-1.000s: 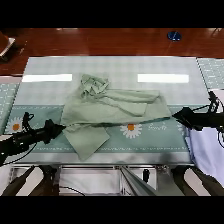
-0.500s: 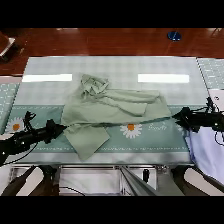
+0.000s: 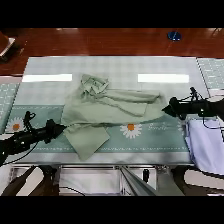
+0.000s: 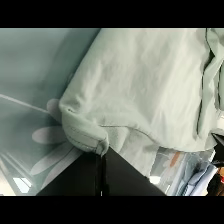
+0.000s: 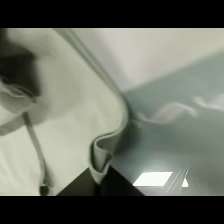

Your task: Fold the shirts.

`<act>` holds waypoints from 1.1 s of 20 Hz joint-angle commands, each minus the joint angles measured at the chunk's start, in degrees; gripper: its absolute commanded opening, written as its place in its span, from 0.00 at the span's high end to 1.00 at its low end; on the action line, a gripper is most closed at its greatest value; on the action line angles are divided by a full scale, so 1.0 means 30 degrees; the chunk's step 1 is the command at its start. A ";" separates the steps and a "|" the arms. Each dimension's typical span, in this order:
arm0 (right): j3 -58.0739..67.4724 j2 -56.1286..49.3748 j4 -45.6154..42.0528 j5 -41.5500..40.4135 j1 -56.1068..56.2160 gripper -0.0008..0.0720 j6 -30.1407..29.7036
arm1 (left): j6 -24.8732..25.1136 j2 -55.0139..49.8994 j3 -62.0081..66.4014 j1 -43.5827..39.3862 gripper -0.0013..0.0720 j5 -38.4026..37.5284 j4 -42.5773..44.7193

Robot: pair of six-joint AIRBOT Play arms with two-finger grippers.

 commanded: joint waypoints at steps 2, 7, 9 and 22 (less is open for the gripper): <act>0.3774 -0.0510 0.0510 0.2368 0.1392 0.95 -0.0634 | 0.0007 0.0029 0.2076 -0.0007 0.96 -0.1450 -0.0073; 1.4265 0.2484 0.0488 0.2987 0.1530 0.95 0.1639 | -0.0007 0.0423 1.3180 -0.0408 0.96 -0.2790 -0.4218; 1.9023 0.3104 -0.0124 0.4102 0.1530 0.95 0.2091 | -0.0080 0.0430 1.8746 -0.1341 0.96 -0.2404 -0.3628; 2.4458 1.3245 -0.7912 0.8488 0.1515 0.95 0.3096 | -0.5384 0.6237 3.2698 -0.3351 0.96 -0.2732 1.2728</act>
